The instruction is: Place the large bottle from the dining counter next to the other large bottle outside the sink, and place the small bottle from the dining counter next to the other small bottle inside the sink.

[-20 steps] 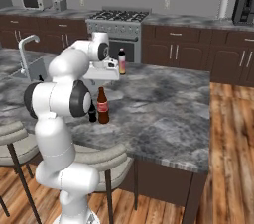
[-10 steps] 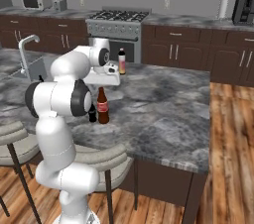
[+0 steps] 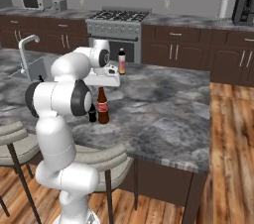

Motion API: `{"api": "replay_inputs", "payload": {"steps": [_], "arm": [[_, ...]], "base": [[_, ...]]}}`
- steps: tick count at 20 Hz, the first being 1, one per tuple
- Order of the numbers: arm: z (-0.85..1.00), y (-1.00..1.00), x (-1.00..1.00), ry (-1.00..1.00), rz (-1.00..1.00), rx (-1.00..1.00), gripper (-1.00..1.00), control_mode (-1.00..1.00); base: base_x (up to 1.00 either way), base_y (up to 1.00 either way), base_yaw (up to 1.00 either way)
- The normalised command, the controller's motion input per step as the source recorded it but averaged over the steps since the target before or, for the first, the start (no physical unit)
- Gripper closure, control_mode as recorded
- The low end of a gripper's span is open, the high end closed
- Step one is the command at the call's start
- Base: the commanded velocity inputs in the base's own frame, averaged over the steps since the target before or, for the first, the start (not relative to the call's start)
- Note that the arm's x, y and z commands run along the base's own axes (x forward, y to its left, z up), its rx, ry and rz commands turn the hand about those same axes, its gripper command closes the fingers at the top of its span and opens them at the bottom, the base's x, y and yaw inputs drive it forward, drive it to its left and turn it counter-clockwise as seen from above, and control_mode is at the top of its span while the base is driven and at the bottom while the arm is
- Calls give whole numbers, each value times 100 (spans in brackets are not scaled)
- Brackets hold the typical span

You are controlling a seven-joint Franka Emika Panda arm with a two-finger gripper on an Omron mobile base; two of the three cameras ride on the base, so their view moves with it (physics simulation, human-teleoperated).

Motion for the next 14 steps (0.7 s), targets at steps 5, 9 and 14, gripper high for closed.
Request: {"api": "replay_inputs", "payload": {"steps": [5, 9, 14], "arm": [[7, 0, -11, 0, 0, 0, -100, -100], [0, 0, -9, -1, 0, 0, -100, -100], [0, 0, -6, -2, 0, 0, -100, -100]], "base": [[0, 0, 0], [0, 0, 0], [0, 0, 0]]}}
